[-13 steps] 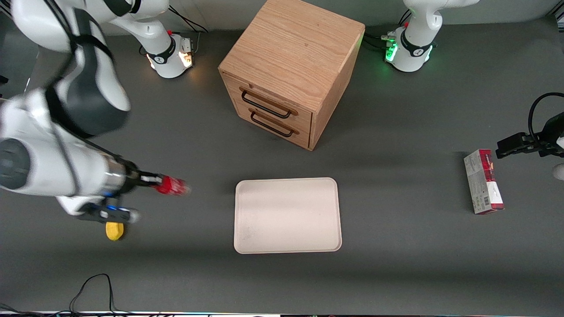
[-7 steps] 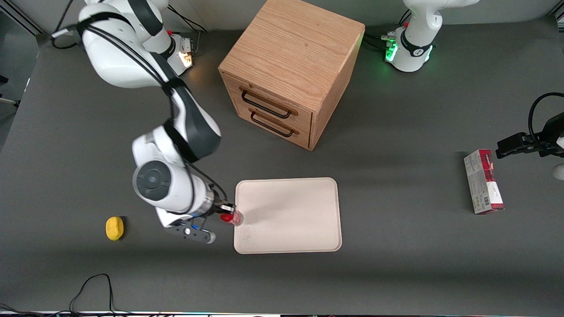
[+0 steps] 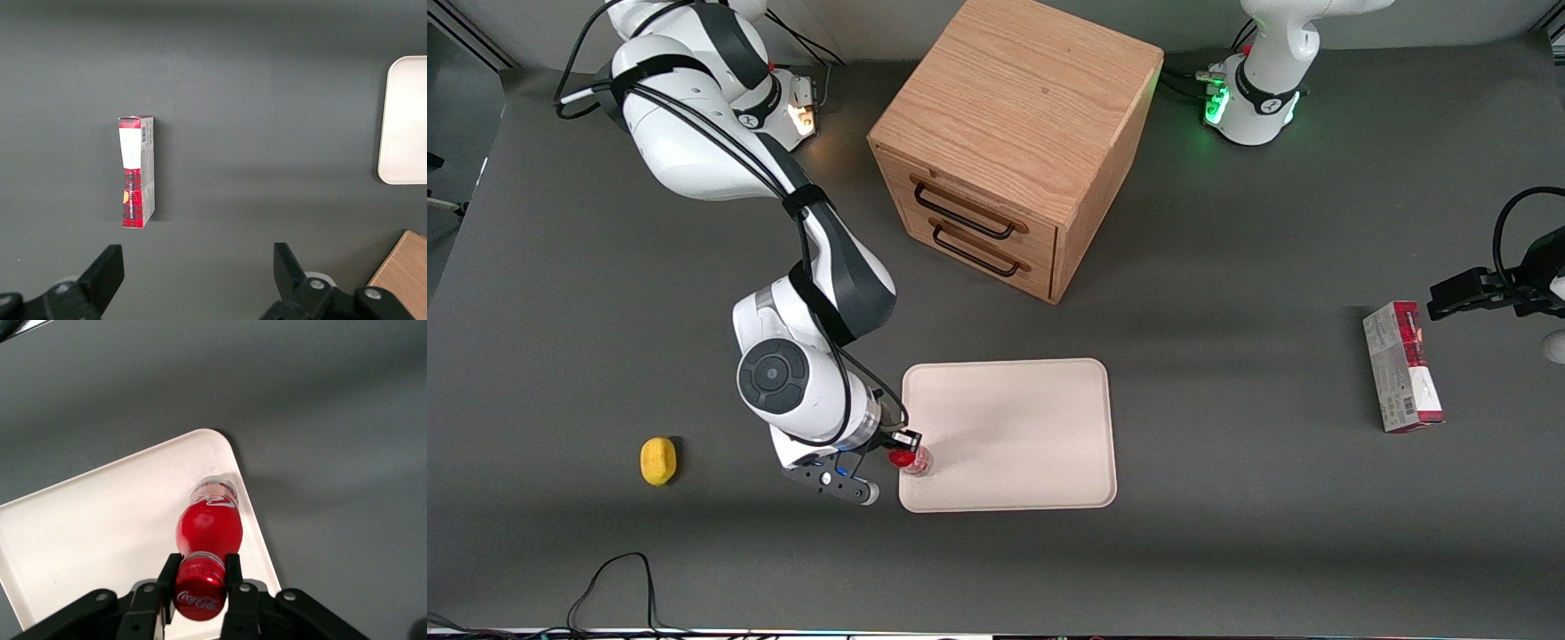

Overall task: Place coke bottle on tray
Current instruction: 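Lower the bottle onto the tray corner and open the right gripper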

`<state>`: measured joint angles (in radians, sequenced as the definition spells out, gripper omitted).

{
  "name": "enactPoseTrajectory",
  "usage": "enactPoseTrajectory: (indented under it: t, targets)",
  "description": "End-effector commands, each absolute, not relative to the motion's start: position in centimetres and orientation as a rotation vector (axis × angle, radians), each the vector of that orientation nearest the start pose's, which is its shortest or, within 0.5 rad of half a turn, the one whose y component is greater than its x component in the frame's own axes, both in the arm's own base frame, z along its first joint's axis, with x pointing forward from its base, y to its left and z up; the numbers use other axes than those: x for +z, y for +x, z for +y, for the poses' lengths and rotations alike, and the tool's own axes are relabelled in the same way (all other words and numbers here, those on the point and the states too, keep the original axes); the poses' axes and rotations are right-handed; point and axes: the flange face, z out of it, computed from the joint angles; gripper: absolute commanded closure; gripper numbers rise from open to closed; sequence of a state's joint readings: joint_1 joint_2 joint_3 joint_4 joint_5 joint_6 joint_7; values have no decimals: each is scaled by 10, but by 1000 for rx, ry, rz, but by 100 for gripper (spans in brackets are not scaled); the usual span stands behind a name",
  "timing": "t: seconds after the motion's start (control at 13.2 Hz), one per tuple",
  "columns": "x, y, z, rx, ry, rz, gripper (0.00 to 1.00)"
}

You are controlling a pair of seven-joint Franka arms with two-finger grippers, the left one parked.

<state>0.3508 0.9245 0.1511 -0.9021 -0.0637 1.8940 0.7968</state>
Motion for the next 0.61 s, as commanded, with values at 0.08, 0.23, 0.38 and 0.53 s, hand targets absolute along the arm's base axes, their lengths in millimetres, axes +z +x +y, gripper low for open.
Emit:
enactPoseTrajectory:
  t: [0.08,0.23,0.38,0.53]
  targets:
    - [337,717,345,-94,-3011,543,100]
    - [331,719,346,-100,-3006,545,100]
    - [331,719,346,-100,-3006,543,73]
    - [330,720,345,-138,-3021,532,0]
